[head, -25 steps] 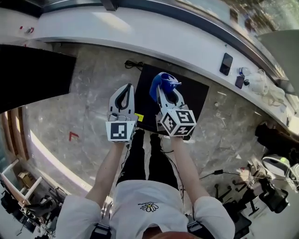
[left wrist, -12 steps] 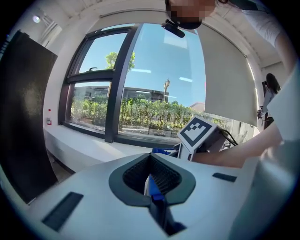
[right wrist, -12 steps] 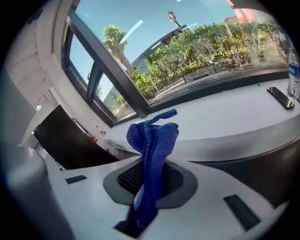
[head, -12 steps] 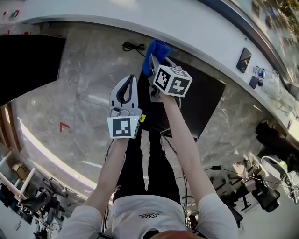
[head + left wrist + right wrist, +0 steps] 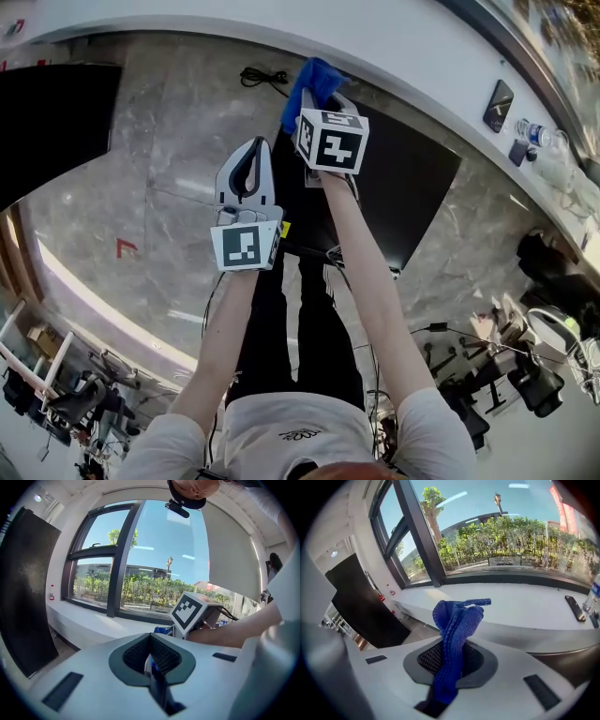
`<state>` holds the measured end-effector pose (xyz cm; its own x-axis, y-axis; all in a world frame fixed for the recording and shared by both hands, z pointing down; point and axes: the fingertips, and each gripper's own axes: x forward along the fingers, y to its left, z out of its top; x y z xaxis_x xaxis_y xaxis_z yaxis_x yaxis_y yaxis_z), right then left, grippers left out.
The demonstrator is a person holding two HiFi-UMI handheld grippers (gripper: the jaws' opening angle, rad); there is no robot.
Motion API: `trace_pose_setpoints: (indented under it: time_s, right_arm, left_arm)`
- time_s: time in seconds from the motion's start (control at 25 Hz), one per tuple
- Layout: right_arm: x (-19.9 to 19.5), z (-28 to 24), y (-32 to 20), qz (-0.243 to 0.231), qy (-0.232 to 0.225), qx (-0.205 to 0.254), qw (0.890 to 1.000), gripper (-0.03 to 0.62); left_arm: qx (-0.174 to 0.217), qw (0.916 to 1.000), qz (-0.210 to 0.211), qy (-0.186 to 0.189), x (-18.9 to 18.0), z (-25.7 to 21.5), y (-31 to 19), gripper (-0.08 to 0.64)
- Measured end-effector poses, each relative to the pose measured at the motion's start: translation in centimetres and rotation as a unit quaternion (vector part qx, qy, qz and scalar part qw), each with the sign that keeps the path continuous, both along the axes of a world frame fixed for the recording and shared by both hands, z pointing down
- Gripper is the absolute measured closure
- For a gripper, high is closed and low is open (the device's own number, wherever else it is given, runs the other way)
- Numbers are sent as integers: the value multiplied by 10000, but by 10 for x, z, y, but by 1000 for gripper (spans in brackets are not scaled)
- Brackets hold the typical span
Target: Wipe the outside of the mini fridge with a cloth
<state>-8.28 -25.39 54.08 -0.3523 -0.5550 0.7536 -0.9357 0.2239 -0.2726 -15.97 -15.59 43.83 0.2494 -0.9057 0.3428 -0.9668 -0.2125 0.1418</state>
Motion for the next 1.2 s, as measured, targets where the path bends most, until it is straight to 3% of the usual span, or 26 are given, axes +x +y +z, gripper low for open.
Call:
trace_pose_setpoints:
  time_s: [0.44,0.8,1.2]
  right_arm:
    - [97,5,26,389,376,37,9985,517]
    - [213,7,54,797,797,102,9936,517]
    - [322,6,88,1238,1270,103,9841,517]
  left_arm:
    - [-52,9989,468,19,59,9,8,555]
    - [-99,9958,906,-19,120,15,23,555]
    - [-161,9931,1141,-202,141,12,35,555]
